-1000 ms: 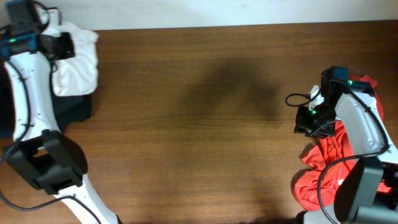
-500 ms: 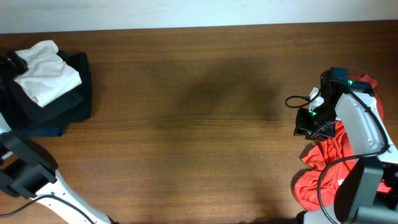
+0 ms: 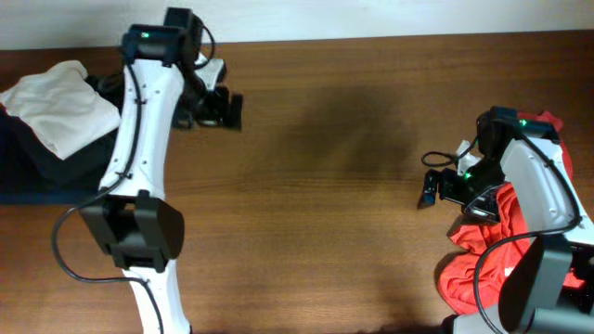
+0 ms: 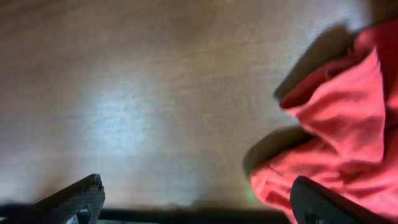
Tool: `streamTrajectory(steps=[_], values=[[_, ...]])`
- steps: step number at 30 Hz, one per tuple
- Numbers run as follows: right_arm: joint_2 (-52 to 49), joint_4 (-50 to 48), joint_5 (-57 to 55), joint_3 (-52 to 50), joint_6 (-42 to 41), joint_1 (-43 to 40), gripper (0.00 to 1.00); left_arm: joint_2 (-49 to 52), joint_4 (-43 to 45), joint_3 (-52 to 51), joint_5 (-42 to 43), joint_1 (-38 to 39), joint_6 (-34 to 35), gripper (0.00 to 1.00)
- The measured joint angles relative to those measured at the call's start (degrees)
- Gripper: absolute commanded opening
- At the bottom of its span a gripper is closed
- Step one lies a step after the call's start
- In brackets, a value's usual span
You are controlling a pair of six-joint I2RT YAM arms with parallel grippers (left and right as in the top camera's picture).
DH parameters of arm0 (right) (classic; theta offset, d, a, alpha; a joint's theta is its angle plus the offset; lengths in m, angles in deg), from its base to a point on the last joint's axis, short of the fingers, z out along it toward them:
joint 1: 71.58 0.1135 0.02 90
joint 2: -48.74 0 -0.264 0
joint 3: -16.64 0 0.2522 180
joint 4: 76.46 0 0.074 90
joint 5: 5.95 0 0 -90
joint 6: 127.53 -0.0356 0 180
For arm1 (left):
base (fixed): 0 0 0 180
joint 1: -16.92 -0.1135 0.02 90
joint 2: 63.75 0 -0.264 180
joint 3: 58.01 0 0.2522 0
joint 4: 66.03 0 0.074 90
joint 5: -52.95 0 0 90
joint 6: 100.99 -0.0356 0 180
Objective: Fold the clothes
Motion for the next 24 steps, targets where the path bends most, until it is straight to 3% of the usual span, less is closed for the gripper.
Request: streamTrajectory(steps=[2, 7, 11, 13, 18, 21, 24], values=[[3.63, 0.17, 0.00, -0.09, 0.00, 0.00, 0.99, -0.11, -5.14, -0.26, -1.86, -0.09, 0.26, 0.99], [27.58, -4.90, -0.68, -3.78, 0.00, 0.00, 0.99, -6.71, -2.19, -7.76, -2.43, -1.97, 0.66, 0.99], [46.84, -10.43, -1.55, -11.74, -0.02, 0.00, 0.99, -28.39, 13.55, -26.27, -2.58, -2.16, 1.40, 0.99], [54.88, -11.10, -1.97, -15.02, 0.00, 0.00, 0.99, -45.51, 27.08, -44.26, -2.84, -3.87, 1.55, 0.99], [61.22, -9.73, -2.16, -15.93, -0.07, 0.00, 0.99, -81.53, 47.98, -76.50, -3.19, -6.03, 1.75, 0.99], [61.09, -9.57, -2.19, -16.00, -0.04, 0.00, 0.99, -94.73, 45.18, -84.43, -3.23, -6.03, 1.77, 0.99], [61.07, -9.49, -2.19, -16.00, -0.02, 0.00, 0.99, -97.55, 36.65, -84.78, -3.23, -6.05, 1.77, 0.99]])
